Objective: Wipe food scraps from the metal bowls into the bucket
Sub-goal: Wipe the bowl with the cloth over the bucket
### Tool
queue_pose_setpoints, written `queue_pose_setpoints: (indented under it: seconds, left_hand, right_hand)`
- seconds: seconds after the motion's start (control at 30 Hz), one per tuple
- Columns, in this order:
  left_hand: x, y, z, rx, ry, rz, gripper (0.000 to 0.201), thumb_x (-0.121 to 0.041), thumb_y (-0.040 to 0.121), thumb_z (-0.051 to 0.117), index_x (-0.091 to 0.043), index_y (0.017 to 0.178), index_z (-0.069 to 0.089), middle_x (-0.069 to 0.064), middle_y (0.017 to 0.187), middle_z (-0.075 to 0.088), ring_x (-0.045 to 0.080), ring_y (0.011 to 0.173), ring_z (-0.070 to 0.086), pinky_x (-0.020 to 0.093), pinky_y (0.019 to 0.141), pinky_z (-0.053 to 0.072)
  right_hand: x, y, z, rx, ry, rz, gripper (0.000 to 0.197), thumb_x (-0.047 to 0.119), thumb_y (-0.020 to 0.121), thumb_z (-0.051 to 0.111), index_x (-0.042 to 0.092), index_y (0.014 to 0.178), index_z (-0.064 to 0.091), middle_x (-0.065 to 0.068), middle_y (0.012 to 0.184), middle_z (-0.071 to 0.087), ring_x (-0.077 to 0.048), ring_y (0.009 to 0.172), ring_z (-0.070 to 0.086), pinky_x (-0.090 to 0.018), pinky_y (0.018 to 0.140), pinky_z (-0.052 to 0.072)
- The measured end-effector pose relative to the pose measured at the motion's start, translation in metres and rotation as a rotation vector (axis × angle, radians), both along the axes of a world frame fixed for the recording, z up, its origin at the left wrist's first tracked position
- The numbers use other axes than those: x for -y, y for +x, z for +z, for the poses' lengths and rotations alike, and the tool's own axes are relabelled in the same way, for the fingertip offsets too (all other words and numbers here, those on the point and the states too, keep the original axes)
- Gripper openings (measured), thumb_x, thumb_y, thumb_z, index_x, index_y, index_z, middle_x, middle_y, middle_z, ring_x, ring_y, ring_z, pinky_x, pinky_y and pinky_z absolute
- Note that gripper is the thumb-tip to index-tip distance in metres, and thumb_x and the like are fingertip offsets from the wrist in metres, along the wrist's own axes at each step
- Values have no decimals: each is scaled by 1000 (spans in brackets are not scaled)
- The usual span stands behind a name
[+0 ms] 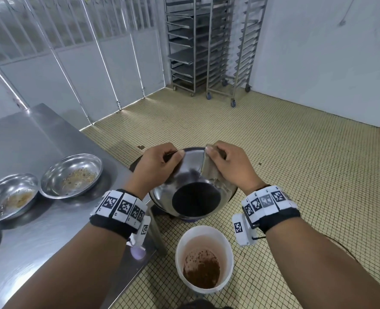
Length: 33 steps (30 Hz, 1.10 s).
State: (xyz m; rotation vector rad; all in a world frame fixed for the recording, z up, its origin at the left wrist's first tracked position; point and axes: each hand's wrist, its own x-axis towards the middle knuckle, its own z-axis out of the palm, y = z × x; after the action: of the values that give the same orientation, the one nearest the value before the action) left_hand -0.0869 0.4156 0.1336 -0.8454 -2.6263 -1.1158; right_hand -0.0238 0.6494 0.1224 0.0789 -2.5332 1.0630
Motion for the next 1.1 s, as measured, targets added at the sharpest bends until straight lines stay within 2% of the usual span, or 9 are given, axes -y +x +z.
queue_pose_setpoints:
  seconds: [0.1,0.27,0.47,0.57,0.67,0.77,0.87,0.93,1.1]
  left_hand:
    - [-2,2,2,1,78,4,26,-33,99,66,-14,82,71,-2,68,67,10,61,60,11,58,44]
    - [9,3,2,89,313,122,26,-29,99,68,-13,79,71,-2,62,64,1,52,53,13,52,41]
    - [-3,9,2,74,154,66,24,-34,99,67,-20,79,68,-9,64,63,-4,55,56,8,55,42]
    - [3,6,4,94,347,116,25,-31,99,69,-23,75,68,-10,59,63,-1,51,54,12,52,42]
    - [9,4,-1,177,489,181,31,-33,100,67,-24,71,64,-10,55,59,5,50,50,21,50,41]
    - [10,3,-3,127,300,129,31,-34,102,62,-21,73,63,-10,59,60,3,52,51,18,54,40]
    - [2,4,5,31,22,25,26,-35,101,62,-16,84,69,-5,70,65,3,63,59,14,59,43]
    - [-5,6,8,5,35,-16,25,-33,100,65,-13,85,70,-6,69,65,-2,60,57,10,57,43]
    - [2,4,6,54,217,65,25,-31,99,68,-22,76,68,-9,63,64,-1,57,56,11,56,43]
  right_hand:
    - [4,1,-1,-21,43,-6,32,52,103,49,27,91,65,12,77,64,-3,69,59,-18,63,46]
    - [-4,15,-20,37,-340,-76,32,45,106,46,28,87,65,2,79,65,-10,71,61,-22,67,49]
    - [8,2,4,-28,-5,-27,31,49,104,48,27,93,66,13,79,65,0,71,59,-13,65,45]
    - [-3,7,-5,-17,-233,-52,32,46,105,47,23,94,67,6,83,67,-1,71,61,-15,65,47]
    - [-10,12,-18,36,-419,-113,35,42,107,45,25,83,63,-6,83,66,-12,74,62,-26,71,49]
    - [-11,10,-14,29,-363,-116,36,45,106,47,22,85,64,-5,82,66,-11,72,60,-28,70,52]
    - [-3,6,-1,-3,-61,-5,30,48,104,49,27,91,66,13,78,64,3,68,59,-14,64,47]
    - [3,2,3,-42,76,17,28,50,103,49,30,93,65,16,78,65,2,71,60,-12,62,45]
    - [-7,12,-17,0,-263,-21,35,55,99,46,28,90,66,6,80,67,-5,71,63,-17,66,49]
